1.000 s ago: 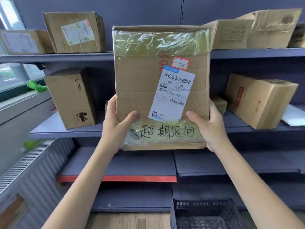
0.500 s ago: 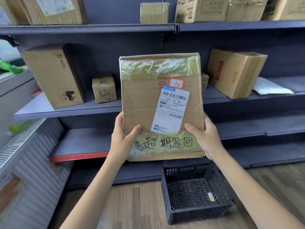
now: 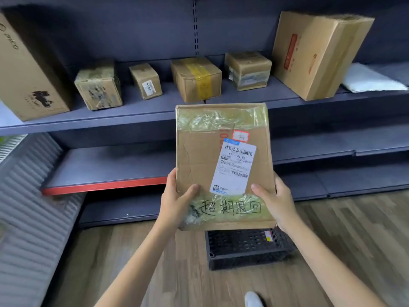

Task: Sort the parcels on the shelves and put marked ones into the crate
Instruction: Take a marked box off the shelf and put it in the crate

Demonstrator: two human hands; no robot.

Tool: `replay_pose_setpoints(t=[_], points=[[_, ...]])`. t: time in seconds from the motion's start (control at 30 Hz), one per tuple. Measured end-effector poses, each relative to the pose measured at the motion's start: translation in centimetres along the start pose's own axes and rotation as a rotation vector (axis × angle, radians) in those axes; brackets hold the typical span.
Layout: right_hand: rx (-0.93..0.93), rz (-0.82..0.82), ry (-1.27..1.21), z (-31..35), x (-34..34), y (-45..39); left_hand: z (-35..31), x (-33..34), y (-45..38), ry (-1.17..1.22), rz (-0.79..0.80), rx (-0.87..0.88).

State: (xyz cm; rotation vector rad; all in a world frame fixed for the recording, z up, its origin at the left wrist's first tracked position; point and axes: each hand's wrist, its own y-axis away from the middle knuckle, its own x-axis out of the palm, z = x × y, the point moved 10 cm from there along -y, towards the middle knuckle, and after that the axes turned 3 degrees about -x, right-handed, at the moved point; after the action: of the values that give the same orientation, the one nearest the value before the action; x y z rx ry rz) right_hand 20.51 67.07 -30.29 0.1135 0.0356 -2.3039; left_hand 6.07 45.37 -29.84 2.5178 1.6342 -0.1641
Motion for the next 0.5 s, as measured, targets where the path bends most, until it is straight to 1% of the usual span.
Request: replay_pose_setpoints(t=[0.13,0.3,0.5], points=[[0.101,0.056,0.02,-4.6,-3.3,-4.1,3.9,5.1,-1.8,-0.005,-0.059,-0.13],[0.242,0.114,0.067,-10.3,-6.4,-7.7,8.3,10.5,-3.3,-0.041,-0.086,-0.258],[0.353,0.112,0.095,-16.7,-7.9,-10.3,13.4,13.9,-5.0,-0.132,-0.085,-0.369]])
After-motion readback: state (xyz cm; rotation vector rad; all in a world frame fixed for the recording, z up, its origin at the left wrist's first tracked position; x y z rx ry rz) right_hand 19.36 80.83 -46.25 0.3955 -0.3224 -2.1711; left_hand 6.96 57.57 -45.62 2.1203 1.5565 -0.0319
